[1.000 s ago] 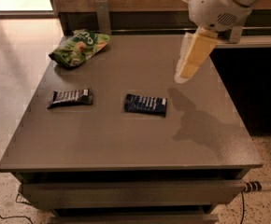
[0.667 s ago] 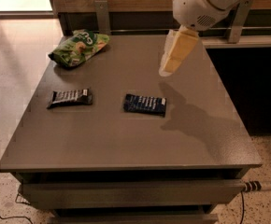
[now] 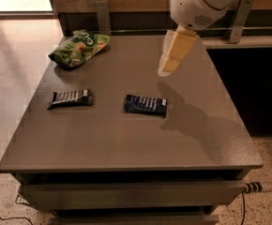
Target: Pick green rice chip bag
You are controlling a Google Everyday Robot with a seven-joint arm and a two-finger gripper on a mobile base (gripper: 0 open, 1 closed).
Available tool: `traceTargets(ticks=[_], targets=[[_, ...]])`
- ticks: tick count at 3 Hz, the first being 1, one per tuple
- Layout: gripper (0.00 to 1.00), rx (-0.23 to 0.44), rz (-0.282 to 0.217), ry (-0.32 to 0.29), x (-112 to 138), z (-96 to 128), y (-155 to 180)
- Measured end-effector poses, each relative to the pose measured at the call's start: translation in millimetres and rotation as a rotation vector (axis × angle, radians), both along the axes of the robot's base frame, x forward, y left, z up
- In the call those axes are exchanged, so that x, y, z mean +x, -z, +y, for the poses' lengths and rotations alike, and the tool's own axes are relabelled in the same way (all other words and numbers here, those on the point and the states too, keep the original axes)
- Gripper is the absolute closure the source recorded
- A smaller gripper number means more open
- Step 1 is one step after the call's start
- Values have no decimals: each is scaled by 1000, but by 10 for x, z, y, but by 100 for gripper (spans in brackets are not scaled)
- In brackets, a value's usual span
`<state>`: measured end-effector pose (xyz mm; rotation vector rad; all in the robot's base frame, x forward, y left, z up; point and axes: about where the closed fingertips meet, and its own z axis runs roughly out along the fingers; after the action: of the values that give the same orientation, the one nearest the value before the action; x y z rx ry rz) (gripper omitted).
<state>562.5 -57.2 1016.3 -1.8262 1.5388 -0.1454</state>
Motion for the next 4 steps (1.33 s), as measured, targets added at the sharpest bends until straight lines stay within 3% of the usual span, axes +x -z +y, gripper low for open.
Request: traceTargets(ticks=[1,2,3,4], targets=[[0,-50,-21,-29,235,166,73],[0,-55,-70,-115,747,487,242],[0,-40,-86,-185,1105,718,437],[0,-8,-68,-242,1403,1002,723]])
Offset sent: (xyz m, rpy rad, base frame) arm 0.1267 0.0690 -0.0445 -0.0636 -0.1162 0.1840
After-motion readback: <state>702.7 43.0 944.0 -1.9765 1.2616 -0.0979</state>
